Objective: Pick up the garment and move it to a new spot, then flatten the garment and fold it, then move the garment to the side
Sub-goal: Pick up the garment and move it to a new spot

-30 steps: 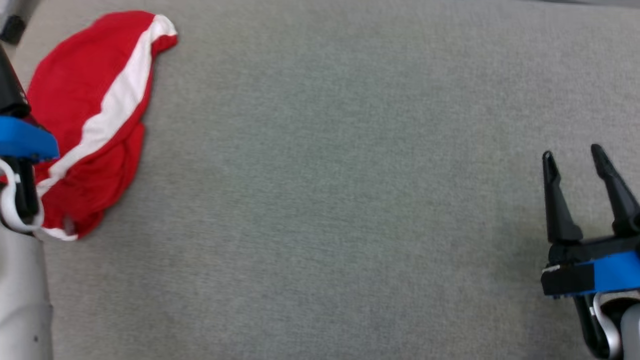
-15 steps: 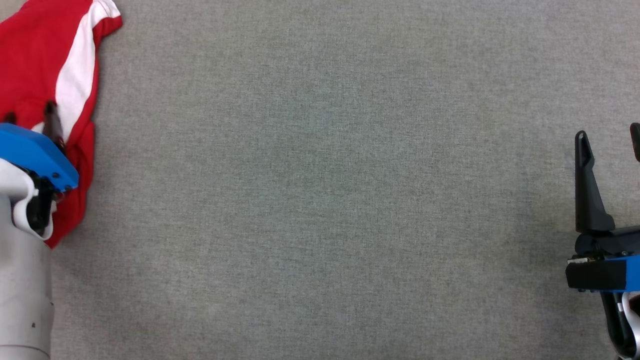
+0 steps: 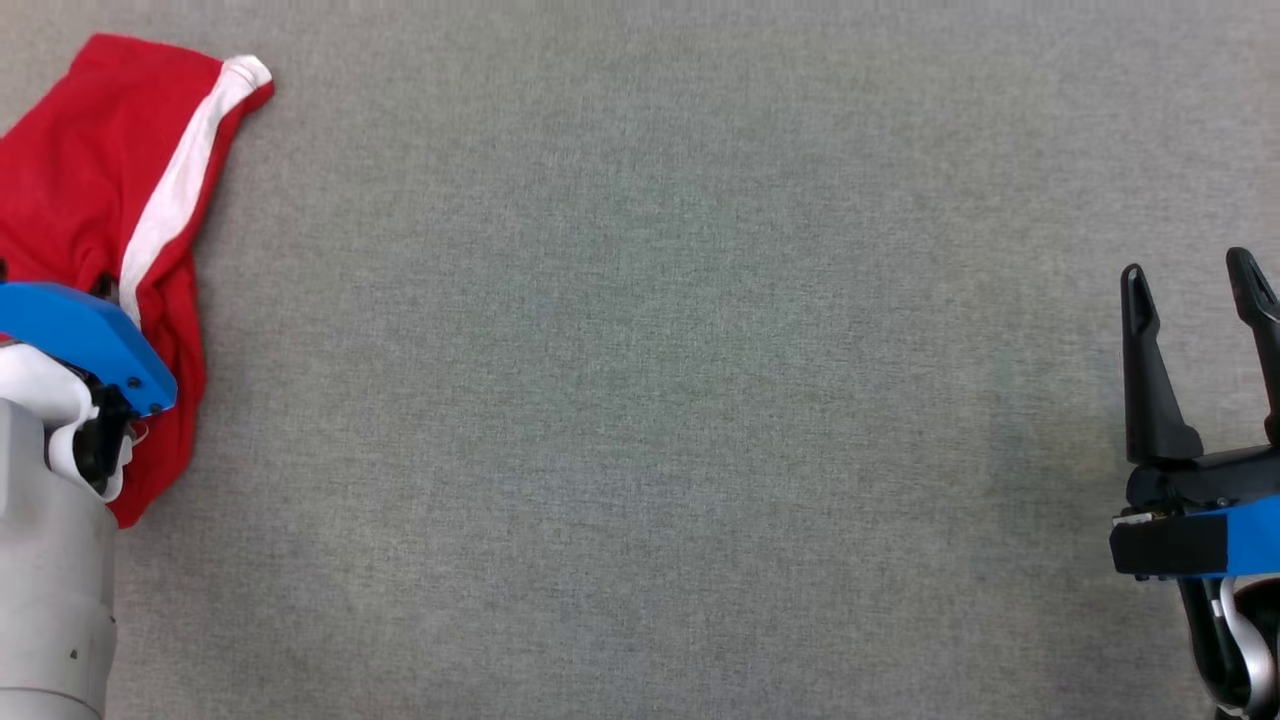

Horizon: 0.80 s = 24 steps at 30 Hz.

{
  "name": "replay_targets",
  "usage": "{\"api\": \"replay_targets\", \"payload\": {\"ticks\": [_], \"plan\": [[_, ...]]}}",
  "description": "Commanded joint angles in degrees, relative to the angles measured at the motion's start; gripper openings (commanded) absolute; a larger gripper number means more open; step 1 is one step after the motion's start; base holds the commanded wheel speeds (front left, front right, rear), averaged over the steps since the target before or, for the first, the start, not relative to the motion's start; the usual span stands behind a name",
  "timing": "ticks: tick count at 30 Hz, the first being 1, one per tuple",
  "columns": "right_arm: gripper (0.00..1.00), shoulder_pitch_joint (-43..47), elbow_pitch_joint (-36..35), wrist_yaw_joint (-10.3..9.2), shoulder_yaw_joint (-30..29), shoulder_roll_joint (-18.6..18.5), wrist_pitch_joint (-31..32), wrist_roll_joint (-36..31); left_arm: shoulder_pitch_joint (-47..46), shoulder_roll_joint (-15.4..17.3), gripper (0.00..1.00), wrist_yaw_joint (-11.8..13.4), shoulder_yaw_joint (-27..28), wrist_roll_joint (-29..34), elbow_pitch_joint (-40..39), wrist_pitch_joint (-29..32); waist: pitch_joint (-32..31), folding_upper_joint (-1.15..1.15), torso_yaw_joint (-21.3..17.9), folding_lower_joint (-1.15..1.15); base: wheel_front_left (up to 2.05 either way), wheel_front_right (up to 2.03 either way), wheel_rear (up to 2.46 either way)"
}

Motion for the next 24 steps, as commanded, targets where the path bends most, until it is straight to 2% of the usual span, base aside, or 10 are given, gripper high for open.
{"api": "replay_targets", "payload": {"ticks": [1, 7, 14, 19, 24], "plan": [[1.0, -0.17, 0.46, 0.01, 0.03, 0.19, -0.52, 0.36, 0.5, 0.17, 0.0, -0.41, -0.45, 0.3, 0.16, -1.15, -1.36, 0.0, -0.8, 0.0, 0.0, 0.0, 0.0], [1.0, 1.06, 2.78, 0.01, -0.37, 1.59, -1.78, 0.8, -1.78, 1.0, 0.0, -0.41, -1.77, 1.26, -2.23, -9.19, -5.55, 0.0, -1.97, 0.0, 0.0, 0.0, 0.0], [1.0, 2.72, 5.54, 0.01, -0.9, 3.77, -3.64, 1.38, -5.23, -0.1, 0.0, -0.35, -5.7, 2.5, -9.15, -16.87, -10.33, 0.0, -3.81, 0.0, 0.0, 0.0, 0.0], [1.0, 3.45, 7.32, 0.01, -0.28, 4.93, -5.02, 1.93, -7.73, -1.46, 0.0, -0.36, -10.7, 1.91, -16.93, -17.86, -12.57, 0.0, -6.93, 0.0, 0.0, 0.0, 0.0], [1.0, 3.64, 8.94, 0.01, 0.54, 5.78, -6.31, 2.41, -9.32, -3.03, 0.0, -0.37, -15.76, 1.51, -25.46, -15.99, -13.37, 0.0, -11.32, 0.0, 0.0, 0.0, 0.0]]}}
